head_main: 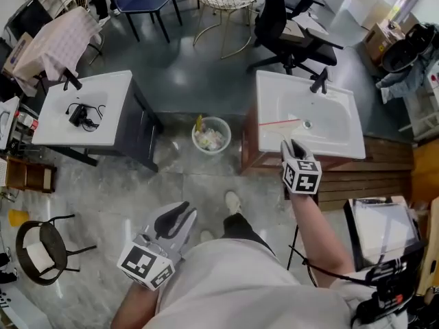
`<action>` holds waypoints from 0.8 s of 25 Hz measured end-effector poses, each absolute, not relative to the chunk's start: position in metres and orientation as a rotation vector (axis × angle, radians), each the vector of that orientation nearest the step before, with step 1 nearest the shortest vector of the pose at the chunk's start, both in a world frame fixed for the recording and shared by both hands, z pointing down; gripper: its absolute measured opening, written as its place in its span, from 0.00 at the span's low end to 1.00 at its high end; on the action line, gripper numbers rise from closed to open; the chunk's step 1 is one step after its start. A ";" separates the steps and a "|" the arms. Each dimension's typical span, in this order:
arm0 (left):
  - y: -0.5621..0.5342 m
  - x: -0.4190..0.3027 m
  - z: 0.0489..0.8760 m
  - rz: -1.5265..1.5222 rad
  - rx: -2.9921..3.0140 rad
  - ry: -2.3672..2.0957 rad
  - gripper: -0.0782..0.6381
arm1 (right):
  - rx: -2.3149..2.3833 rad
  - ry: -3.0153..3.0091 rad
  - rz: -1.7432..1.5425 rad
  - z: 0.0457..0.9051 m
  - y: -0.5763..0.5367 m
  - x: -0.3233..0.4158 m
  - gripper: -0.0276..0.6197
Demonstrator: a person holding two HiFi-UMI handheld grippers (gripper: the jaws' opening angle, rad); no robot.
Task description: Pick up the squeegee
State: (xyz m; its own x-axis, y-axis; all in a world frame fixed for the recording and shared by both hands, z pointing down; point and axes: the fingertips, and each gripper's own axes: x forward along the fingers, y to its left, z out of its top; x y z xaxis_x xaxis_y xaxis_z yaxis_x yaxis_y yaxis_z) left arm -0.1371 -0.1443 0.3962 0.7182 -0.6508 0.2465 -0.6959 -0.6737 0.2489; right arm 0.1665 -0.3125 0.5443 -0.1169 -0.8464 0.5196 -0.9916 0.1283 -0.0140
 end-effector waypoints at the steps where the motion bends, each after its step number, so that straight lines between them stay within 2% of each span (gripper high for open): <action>1: -0.138 -0.140 0.396 0.196 2.603 -1.047 0.22 | 1.773 -2.036 0.510 0.539 -0.303 0.162 0.20; 11: -0.090 -0.159 0.391 0.132 2.599 -0.994 0.22 | 1.755 -2.122 0.448 0.488 -0.221 0.122 0.20; 20: -0.072 -0.149 0.402 0.155 2.616 -0.922 0.22 | 1.714 -2.172 0.407 0.471 -0.169 0.101 0.20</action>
